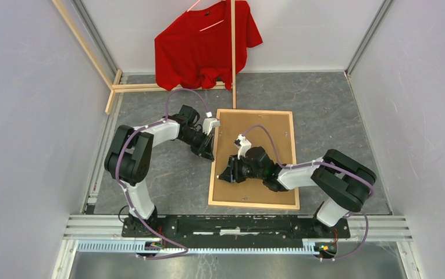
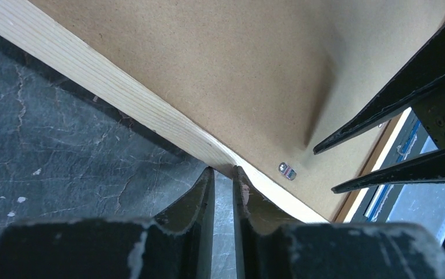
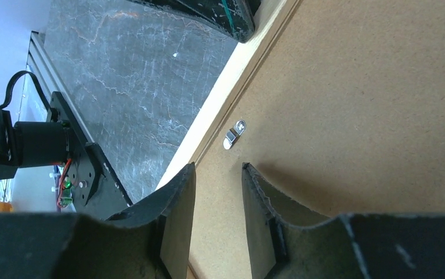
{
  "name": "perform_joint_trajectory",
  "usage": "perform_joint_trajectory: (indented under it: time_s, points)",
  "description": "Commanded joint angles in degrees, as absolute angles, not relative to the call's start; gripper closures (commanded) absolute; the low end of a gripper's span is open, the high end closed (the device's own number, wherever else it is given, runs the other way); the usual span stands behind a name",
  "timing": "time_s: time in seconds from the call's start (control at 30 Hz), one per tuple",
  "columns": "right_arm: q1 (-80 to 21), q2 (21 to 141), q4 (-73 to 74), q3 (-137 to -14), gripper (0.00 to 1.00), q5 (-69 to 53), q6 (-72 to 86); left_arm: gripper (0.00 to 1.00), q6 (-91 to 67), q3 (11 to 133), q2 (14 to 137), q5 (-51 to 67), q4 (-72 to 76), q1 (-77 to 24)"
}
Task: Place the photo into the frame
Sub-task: Install the photo frame at the center of the board.
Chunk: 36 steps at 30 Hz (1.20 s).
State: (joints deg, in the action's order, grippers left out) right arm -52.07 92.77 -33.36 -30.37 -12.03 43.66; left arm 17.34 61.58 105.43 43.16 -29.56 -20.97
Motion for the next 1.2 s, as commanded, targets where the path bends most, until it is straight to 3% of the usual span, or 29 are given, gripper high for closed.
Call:
perform_joint_trajectory:
  time_s: [0.0,1.17]
  points:
    - [-52.48,94.57,-36.86,-32.58,0.6,-12.96,44.27,0.82,15.9,60.29,105.95,41.9,-27.88,-21.79]
    - [-52.22,101.03,-38.59,-35.83,0.73,-14.35,45.37,0.91,17.48,60.91,105.23,40.19,-29.3,-21.83]
